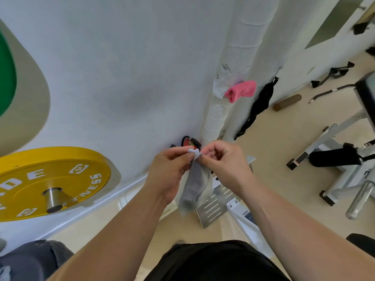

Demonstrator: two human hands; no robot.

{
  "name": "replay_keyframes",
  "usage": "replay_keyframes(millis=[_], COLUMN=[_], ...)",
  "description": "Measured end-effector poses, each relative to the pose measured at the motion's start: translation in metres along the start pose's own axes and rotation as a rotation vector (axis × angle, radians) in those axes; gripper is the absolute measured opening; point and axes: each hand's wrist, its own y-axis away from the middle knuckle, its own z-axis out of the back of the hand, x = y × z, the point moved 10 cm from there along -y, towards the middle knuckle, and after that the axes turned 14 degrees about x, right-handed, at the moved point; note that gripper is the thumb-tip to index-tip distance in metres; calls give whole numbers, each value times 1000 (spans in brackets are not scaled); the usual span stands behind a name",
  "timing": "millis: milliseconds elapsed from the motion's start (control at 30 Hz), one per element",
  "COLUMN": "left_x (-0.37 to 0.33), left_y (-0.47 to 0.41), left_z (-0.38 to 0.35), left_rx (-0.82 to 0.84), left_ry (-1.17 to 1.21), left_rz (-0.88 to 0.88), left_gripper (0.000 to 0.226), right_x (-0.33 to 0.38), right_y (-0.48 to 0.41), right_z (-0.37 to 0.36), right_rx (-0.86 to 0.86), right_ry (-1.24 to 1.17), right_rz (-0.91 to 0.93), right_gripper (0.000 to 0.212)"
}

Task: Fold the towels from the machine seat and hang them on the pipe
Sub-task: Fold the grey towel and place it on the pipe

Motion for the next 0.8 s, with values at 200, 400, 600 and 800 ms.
replay_keyframes(millis=[200, 400, 600, 800], left_x=[1, -9, -25, -35], left_y=[-1, -4, -5, -4], left_z=[-4, -8, -16, -24], left_rx=[2, 62, 170, 181], left_ry=[-110, -326, -502, -580], left_rz=[13, 0, -23, -28], left_gripper=[11, 12, 14, 10], right_x=[-2, -6, -8, 1], right_y=[1, 3, 1, -2], right_z=[5, 11, 12, 13], right_rx=[16, -11, 39, 92], right_ry=[-49, -41, 8, 51], right_rz=[-24, -57, -61, 3], right_gripper=[14, 20, 15, 17])
